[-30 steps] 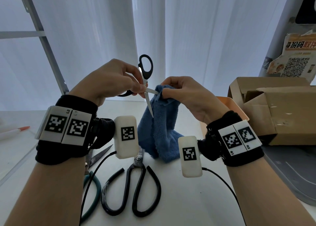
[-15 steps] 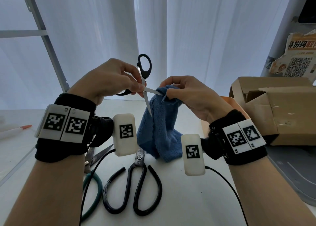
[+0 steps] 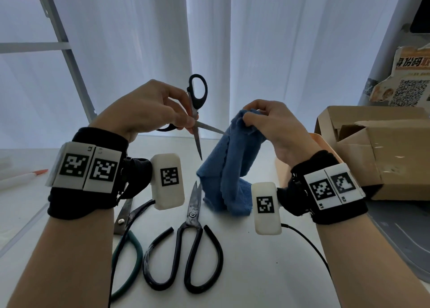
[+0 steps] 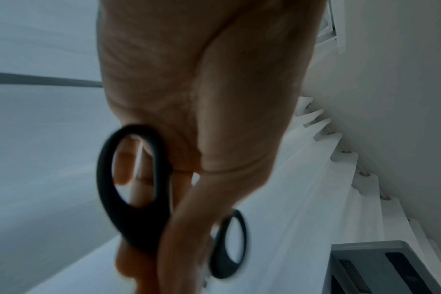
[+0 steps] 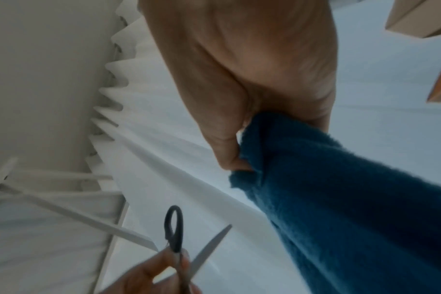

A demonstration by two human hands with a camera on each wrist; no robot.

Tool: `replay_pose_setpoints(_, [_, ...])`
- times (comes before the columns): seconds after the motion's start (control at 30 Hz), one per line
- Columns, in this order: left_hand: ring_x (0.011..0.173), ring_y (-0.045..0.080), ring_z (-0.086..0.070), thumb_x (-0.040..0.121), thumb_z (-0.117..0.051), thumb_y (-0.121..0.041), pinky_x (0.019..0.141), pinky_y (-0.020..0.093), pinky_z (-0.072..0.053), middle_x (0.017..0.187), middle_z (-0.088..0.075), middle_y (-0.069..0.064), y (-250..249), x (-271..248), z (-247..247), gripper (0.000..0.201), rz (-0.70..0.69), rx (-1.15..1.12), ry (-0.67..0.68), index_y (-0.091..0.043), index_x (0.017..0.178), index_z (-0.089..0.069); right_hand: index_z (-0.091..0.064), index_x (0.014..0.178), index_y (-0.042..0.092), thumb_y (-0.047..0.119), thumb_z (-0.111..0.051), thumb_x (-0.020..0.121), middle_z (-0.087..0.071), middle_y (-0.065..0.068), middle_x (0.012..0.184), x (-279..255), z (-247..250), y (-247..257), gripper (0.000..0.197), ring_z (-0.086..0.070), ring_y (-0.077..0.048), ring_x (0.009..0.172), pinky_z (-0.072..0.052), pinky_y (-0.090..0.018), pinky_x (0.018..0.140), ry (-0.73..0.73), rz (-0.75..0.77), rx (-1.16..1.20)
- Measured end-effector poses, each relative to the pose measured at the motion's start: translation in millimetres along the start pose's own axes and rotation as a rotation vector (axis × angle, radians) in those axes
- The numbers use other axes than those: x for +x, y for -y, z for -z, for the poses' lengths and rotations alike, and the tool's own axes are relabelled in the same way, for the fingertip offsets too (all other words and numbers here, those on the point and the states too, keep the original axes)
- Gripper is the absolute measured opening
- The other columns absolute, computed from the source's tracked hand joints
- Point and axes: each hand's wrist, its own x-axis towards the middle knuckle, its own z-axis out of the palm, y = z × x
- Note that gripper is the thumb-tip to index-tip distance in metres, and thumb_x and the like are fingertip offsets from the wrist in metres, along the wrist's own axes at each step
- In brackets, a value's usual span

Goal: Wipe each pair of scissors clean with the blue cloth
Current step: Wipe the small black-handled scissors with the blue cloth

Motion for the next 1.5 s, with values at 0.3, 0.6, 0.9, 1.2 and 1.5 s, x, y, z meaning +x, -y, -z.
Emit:
replay_pose_setpoints(0.3, [0.076,0.009,-0.070,0.080,-0.077,-0.001,0.069,0.011,-0.050,0.078,-0.077,0.004,1,4,-3,0.011,-0.145,0.046,0.043,-0.009,0.087,-0.075,-0.069,0.087,0.004,0.021,-0.056,0.098,-0.063,-0.009,0.085,-12,-7,15,0.025,-0.058,-0.012,0.079,-0.049,-0.027,0.080,0.366,-0.012,0.224])
replay_pose_setpoints(0.6, [0.082,0.011,-0.074,0.079,-0.077,-0.003,0.087,0.025,-0.054,0.075,-0.077,-0.003,-3,6,-9,0.011,-0.237,0.114,-0.020,-0.013,0.083,-0.074,-0.069,0.096,0.012,0.007,-0.079,0.080,-0.067,0.002,0.075,-14,-13,14,0.020,-0.066,-0.013,0.077,-0.051,-0.022,0.071,0.414,0.072,0.073])
replay_pose_setpoints(0.9, [0.084,0.007,-0.073,0.079,-0.077,-0.003,0.090,0.026,-0.055,0.075,-0.077,-0.001,-2,7,-10,0.011,-0.214,0.085,-0.156,-0.014,0.084,-0.076,-0.071,0.078,0.013,0.011,-0.083,0.078,-0.075,-0.016,0.090,-12,-18,13,0.012,-0.067,-0.014,0.077,-0.051,-0.025,0.075,0.260,0.086,-0.003])
replay_pose_setpoints(1.2, [0.081,-0.003,-0.069,0.079,-0.077,-0.005,0.077,0.017,-0.046,0.073,-0.077,-0.006,-1,10,-11,0.012,-0.199,0.003,-0.238,-0.017,0.080,-0.075,-0.072,0.076,0.013,0.012,-0.083,0.077,-0.071,-0.005,0.079,-6,-3,12,0.011,-0.063,-0.009,0.071,-0.046,-0.019,0.068,0.218,0.043,-0.019])
replay_pose_setpoints(1.5, [0.077,0.012,-0.071,0.081,-0.077,-0.006,0.079,0.018,-0.054,0.077,-0.078,-0.004,12,9,14,0.010,-0.150,-0.204,-0.429,-0.013,0.087,-0.075,-0.066,0.084,0.017,0.017,-0.079,0.081,-0.073,-0.014,0.089,3,17,8,0.014,-0.072,-0.018,0.086,-0.052,-0.026,0.075,-0.229,0.089,0.032])
